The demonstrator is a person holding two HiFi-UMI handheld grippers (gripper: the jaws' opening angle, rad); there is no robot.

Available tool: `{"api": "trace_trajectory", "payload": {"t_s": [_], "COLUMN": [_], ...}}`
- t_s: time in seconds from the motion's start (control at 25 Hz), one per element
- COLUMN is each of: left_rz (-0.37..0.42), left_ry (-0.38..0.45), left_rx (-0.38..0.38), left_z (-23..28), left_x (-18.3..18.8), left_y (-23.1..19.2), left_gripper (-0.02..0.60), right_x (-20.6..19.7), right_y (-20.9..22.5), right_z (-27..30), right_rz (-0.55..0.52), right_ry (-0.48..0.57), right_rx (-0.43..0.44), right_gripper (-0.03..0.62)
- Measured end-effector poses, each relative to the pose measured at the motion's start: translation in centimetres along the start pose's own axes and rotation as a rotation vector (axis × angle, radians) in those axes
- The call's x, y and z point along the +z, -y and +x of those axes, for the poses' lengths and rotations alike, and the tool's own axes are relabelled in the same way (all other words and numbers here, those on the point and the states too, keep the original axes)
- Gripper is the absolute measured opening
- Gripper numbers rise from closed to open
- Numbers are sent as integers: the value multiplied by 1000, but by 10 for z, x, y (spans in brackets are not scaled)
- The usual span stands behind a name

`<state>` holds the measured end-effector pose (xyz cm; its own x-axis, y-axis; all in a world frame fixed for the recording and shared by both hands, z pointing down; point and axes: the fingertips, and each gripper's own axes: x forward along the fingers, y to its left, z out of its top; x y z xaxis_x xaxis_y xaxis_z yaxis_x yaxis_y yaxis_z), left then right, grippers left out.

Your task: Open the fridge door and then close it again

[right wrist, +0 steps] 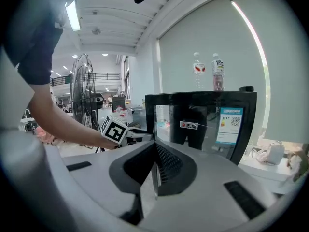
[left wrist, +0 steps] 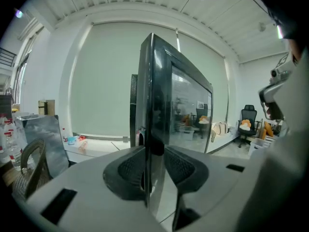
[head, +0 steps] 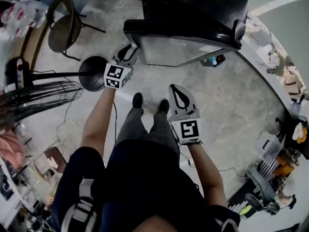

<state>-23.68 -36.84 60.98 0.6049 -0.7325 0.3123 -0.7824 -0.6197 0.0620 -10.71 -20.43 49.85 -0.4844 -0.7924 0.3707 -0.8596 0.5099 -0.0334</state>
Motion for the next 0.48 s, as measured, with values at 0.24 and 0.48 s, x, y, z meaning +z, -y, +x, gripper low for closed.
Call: {"api": "trace_trajectory", "payload": {"t_s": [0.24,0.48], "left_rz": [-22,-41], "left_ry": [-2,-15], "left_rx": [79,160], "left_z": [-21,-41], "left_x": [-10,-19], "left_y": [22,48], "left_gripper": [133,133], "right_x": [-5,-17], "right_y": [10,22], "right_z": [-23,-51], "right_rz": [-22,-49], "right_ry": [12,11], "right_rx": [57,135], "right_gripper": [20,20]}}
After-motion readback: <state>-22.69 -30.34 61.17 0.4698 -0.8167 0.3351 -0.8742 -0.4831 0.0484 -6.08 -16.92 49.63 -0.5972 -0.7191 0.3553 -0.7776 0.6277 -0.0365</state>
